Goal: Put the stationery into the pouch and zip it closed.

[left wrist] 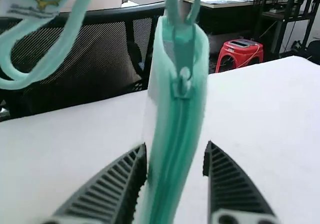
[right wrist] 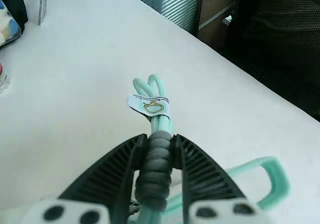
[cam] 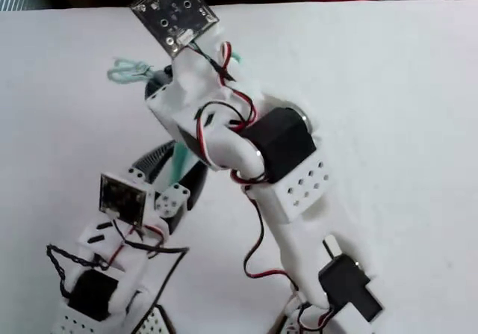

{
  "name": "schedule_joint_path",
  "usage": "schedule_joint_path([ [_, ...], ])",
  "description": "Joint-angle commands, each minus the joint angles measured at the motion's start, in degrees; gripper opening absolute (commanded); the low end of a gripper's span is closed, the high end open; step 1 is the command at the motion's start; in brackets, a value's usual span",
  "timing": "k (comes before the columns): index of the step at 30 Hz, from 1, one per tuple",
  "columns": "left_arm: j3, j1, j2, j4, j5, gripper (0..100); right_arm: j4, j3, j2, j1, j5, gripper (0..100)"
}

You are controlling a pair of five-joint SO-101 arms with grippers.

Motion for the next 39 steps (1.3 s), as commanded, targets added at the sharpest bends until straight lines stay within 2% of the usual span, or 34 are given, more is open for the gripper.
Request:
schedule_joint_path([
  [1, -2.99, 2.24, -0.4, -5.36, 0.62, 19, -1.54, -2.29, -2.07, -1.27, -2.2, 1.9],
  [12, 4.31, 2.07, -0.31, -16.53, 0.62, 19, -1.45, -2.29, -1.45, -4.97, -3.43, 1.9],
  [17, 5.8, 1.8, -0.31, -16.97, -0.09, 7, -1.27, -2.29, -1.89, -4.88, -3.43, 1.9],
  [19, 5.71, 1.8, -0.48, -17.67, -2.55, 3, -0.66, -2.29, -1.89, -4.88, -3.43, 1.9],
  [22, 6.07, 1.98, -0.48, -18.11, -5.01, 3, -0.66, -2.73, -1.89, -4.62, -3.25, 1.9],
  [25, 6.07, 1.89, -0.48, -17.85, -5.19, 2, -2.07, -2.81, -3.03, -1.01, -2.99, 1.9],
  [32, 4.75, 1.8, -0.48, -12.84, -5.45, 2, -12.44, -2.73, -4.7, 16.04, -2.9, 1.9],
  [36, 4.75, 1.98, -0.48, -12.4, -5.45, 2, -17.98, -2.2, -4.35, 18.15, -2.46, 1.9],
  [39, 4.75, 1.89, -0.57, -12.4, -5.45, 2, -18.42, -2.29, -3.65, 17.89, 0.18, 1.9],
])
